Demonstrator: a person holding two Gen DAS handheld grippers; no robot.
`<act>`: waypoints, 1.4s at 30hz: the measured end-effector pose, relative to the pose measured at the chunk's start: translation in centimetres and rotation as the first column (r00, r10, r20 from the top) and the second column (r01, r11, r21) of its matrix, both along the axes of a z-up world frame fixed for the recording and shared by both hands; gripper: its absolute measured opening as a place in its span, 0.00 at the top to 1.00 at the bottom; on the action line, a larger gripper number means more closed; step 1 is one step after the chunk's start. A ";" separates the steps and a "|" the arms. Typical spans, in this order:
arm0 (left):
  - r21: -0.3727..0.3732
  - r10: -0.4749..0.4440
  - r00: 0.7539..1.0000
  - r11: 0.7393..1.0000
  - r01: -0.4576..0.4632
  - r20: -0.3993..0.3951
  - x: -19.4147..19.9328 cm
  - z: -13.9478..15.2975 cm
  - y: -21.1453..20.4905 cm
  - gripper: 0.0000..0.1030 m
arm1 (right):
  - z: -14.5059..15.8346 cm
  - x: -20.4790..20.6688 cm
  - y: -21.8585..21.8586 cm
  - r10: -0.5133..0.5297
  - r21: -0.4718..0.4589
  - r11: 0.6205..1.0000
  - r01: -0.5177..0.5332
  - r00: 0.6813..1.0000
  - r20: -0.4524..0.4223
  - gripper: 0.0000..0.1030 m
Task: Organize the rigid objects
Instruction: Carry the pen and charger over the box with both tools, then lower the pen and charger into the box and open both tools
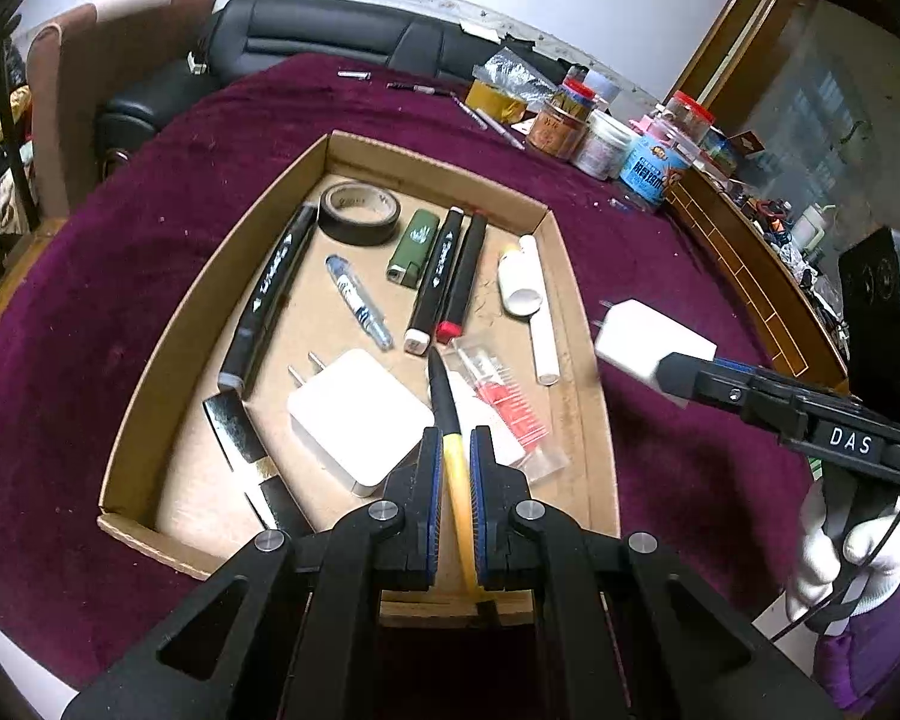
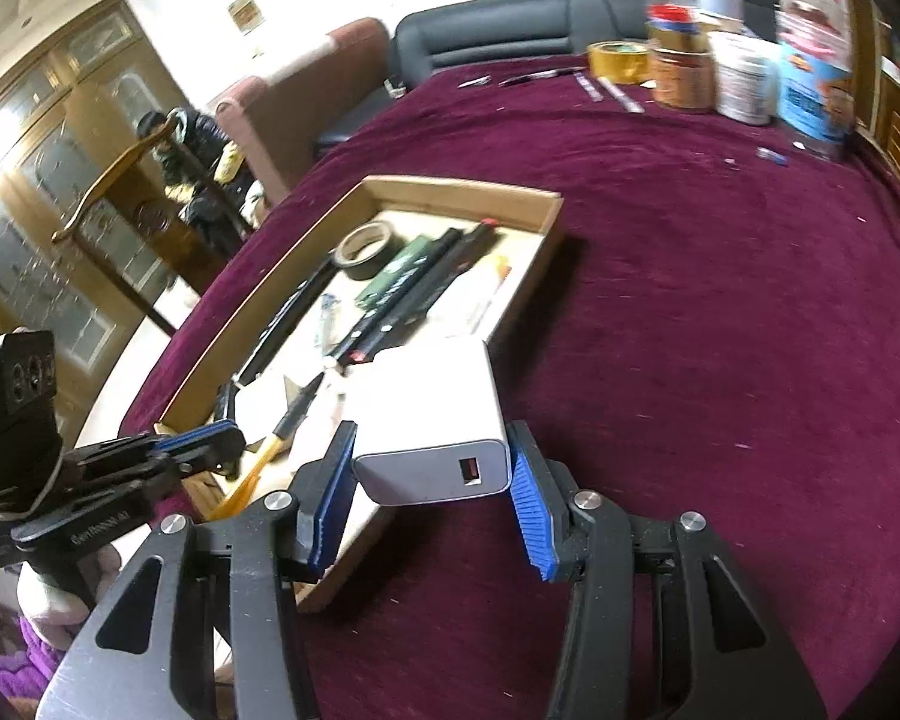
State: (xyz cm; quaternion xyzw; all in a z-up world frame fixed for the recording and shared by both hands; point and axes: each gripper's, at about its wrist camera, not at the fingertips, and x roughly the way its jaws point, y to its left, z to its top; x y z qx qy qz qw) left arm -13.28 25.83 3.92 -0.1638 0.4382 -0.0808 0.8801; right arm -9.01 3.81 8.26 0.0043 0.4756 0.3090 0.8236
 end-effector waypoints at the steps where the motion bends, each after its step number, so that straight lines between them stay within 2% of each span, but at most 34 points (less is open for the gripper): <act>1: -0.004 -0.002 1.000 1.000 0.002 -0.003 0.0 -0.1 0.0 0.94 | -0.1 0.0 0.6 0.010 -0.004 1.000 -0.010 1.000 -0.002 0.55; 7: 0.008 -0.078 0.996 0.997 0.078 -0.046 0.4 -0.9 -1.6 0.94 | -1.1 0.1 3.4 0.057 -0.034 0.998 -0.058 0.998 -0.016 0.55; 8: 0.015 -0.087 0.995 0.996 0.088 -0.053 0.5 -1.1 -1.9 0.89 | -1.1 0.1 3.6 0.060 -0.037 0.997 -0.061 0.998 -0.016 0.55; 9: 0.018 -0.091 0.994 0.996 0.092 -0.057 0.6 -1.2 -2.0 0.86 | -1.2 0.2 3.9 0.064 -0.041 0.997 -0.064 0.998 -0.015 0.55; 13: 0.041 -0.065 0.992 0.997 0.070 -0.108 1.6 -2.5 -1.8 0.86 | -1.3 0.2 4.6 0.075 -0.058 0.995 -0.075 0.997 -0.012 0.55; 14: 0.042 -0.057 0.993 0.997 0.061 -0.101 1.7 -2.6 -1.6 0.90 | -1.2 0.2 4.7 0.076 -0.062 0.995 -0.077 0.997 -0.011 0.55; 19: 0.003 -0.011 0.995 1.000 0.011 -0.101 2.1 -2.7 0.0 0.89 | -1.6 0.2 5.5 0.089 -0.095 0.992 -0.089 0.996 -0.007 0.55; 22: -0.070 -0.031 0.996 0.997 0.025 -0.087 1.6 -2.4 0.8 0.79 | -1.7 0.3 6.0 0.097 -0.110 0.989 -0.097 0.995 0.000 0.55; 24: -0.111 -0.042 0.997 0.993 0.034 -0.070 1.1 -1.9 1.4 0.67 | -1.7 0.3 6.3 0.106 -0.111 0.988 -0.105 0.994 0.000 0.55; 28: -0.100 -0.037 0.999 0.994 0.034 -0.026 0.4 -0.3 2.3 0.62 | -1.9 0.3 7.2 0.115 -0.172 0.979 -0.109 0.993 0.026 0.55; 30: -0.108 -0.023 1.000 0.994 0.021 -0.017 0.2 -0.1 3.0 0.57 | -2.1 0.7 7.5 0.106 -0.202 0.975 -0.097 0.994 0.037 0.55; 35: -0.130 0.003 1.000 0.991 -0.006 -0.021 0.3 -0.7 4.2 0.57 | -3.0 2.2 7.9 0.074 -0.252 0.965 -0.064 0.997 0.029 0.55; 42: -0.100 0.007 1.000 0.995 -0.006 0.014 -0.3 -0.1 4.1 0.56 | -3.4 3.0 8.8 0.054 -0.266 0.963 -0.046 0.998 0.021 0.55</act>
